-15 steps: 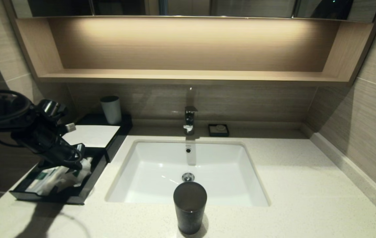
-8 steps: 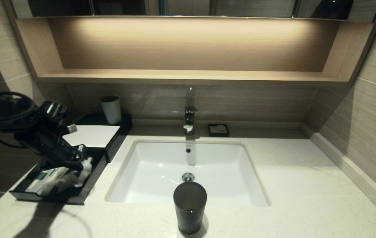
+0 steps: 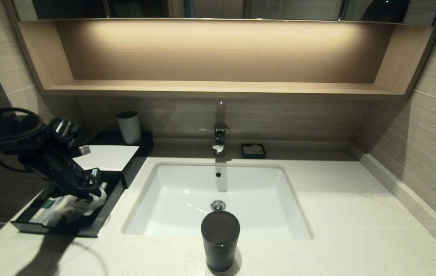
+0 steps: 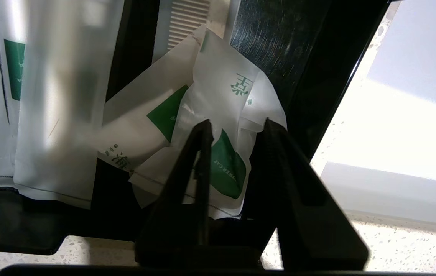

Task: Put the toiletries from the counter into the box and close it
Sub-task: Place the bathroom toiletry into the drawer

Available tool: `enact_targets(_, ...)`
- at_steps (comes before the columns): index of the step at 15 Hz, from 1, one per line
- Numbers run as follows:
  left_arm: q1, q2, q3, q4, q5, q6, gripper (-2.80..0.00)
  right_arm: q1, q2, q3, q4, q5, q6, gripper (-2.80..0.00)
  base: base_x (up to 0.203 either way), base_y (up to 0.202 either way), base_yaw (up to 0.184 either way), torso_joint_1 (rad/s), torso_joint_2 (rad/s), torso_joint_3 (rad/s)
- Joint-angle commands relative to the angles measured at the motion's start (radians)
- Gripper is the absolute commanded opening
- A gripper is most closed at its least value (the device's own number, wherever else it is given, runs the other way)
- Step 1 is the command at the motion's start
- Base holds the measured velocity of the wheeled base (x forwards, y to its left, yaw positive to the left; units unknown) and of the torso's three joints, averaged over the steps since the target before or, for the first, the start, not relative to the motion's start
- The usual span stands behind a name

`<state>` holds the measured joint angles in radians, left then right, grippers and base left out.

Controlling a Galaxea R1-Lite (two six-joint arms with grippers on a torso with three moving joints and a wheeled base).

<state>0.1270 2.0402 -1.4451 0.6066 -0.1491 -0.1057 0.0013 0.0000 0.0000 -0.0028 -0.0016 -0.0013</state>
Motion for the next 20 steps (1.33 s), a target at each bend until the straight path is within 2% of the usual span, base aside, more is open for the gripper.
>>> enact_targets(1, 0.000, -0.002, 0.000, 0.004, -0.002, -0.002, 0.00, 0.000, 0.000, 0.002, 0.000, 0.000, 0.000, -2.80, 0.000, 0.000, 0.000, 0.000, 0.00, 0.000)
enact_targets(15, 0.003, -0.191, 0.049, 0.045, 0.002, -0.011, 0.00, 0.000, 0.000, 0.002, 0.000, 0.000, 0.000, -2.80, 0.000, 0.000, 0.000, 0.000, 0.00, 0.000)
enact_targets(16, 0.004, -0.204, 0.059, 0.045, 0.001, -0.010, -2.80, 0.000, 0.000, 0.000, 0.000, 0.000, 0.000, -2.80, 0.000, 0.000, 0.000, 0.000, 0.00, 0.000)
enact_targets(20, -0.008, -0.295, 0.138, 0.046, -0.004, -0.067, -2.80, 0.000, 0.000, 0.002, 0.000, 0.000, 0.000, -2.80, 0.000, 0.000, 0.000, 0.000, 0.00, 0.000)
